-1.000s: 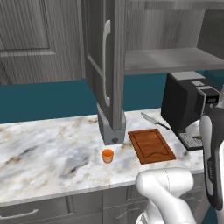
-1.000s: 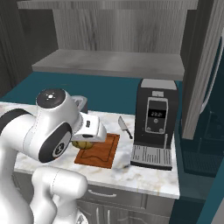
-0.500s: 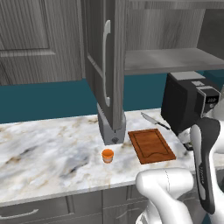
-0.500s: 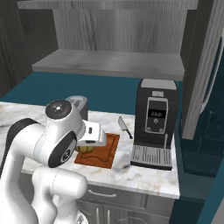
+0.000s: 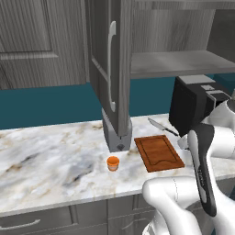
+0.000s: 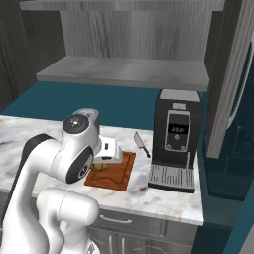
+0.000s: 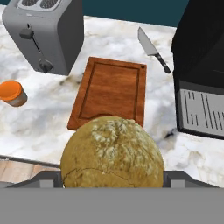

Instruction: Pick the bread, place it on the cutting board, pick the jam, place it on the counter, and close the cabinet.

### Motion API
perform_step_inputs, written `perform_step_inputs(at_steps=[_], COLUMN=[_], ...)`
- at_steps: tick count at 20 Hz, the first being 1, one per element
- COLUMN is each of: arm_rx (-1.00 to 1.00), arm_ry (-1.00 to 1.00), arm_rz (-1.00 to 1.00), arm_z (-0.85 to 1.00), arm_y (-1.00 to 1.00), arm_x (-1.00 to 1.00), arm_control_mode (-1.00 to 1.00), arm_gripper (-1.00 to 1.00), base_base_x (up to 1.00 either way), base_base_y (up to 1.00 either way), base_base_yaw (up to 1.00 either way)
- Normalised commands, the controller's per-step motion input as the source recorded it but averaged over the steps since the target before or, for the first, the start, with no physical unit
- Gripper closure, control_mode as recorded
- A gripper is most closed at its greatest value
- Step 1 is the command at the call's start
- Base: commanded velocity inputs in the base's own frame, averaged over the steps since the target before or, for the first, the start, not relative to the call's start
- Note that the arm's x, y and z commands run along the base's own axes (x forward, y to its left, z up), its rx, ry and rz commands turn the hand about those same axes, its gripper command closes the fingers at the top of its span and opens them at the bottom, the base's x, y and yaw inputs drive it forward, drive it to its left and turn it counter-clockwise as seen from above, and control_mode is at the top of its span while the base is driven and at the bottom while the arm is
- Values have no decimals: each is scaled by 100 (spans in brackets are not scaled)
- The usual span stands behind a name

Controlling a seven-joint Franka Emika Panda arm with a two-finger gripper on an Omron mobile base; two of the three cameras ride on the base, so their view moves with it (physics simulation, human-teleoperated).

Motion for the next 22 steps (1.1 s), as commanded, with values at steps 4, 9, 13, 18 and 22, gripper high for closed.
perform_step_inputs(at_steps=[4, 9, 13, 18, 22], arm_rx=[0, 0, 0, 0, 0], arm_ry=[0, 0, 0, 0, 0], arm_rz=[1, 0, 0, 1, 1], arm_z=[-23, -25, -26, -27, -32], arm_y=[0, 1, 6, 1, 2], arm_x=[37, 33, 31, 25, 24], arm_control_mode=[-100, -100, -100, -100, -100], arm_gripper=[100, 100, 100, 100, 100], base_base_x=[0, 0, 0, 0, 0], base_base_y=[0, 0, 0, 0, 0], base_base_yaw=[0, 0, 0, 0, 0])
